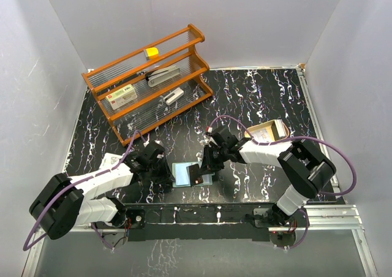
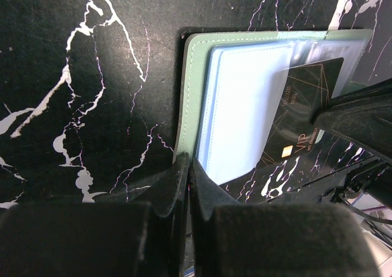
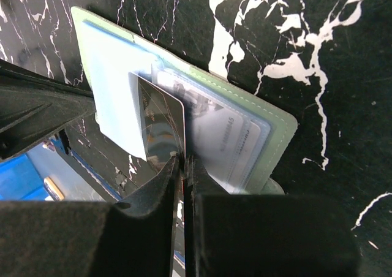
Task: Put the credit cards into the card holder
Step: Insert the credit card into the card holder.
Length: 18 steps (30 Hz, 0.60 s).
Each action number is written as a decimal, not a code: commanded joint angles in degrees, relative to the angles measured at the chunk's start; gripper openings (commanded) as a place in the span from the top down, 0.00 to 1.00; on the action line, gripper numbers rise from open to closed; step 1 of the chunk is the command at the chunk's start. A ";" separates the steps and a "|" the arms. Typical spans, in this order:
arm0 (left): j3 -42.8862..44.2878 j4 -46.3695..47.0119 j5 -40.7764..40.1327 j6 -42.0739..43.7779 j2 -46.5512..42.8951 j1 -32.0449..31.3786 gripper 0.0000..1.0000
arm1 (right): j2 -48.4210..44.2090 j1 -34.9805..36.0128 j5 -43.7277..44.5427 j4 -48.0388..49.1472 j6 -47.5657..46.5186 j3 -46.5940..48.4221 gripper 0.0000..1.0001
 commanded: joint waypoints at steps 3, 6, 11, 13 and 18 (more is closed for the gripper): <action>-2.10 0.56 0.90 -0.56 0.31 -0.11 1.00 | 1.31 -0.49 3.19 1.41 -1.90 1.89 0.97; -2.45 0.73 1.19 -1.08 -0.14 -0.18 1.00 | 1.16 -0.63 3.15 1.74 -1.83 1.71 0.97; -2.65 1.26 1.39 -1.91 -1.14 -0.13 1.00 | 1.32 -0.74 3.43 2.60 -1.27 1.17 0.97; -2.84 1.47 1.20 -1.93 -1.02 -0.16 1.00 | 1.49 -0.80 2.86 3.41 -0.66 0.87 0.97; -3.26 1.89 1.51 -2.06 -0.35 -0.17 1.00 | 1.29 -0.77 2.65 5.32 0.76 0.00 0.97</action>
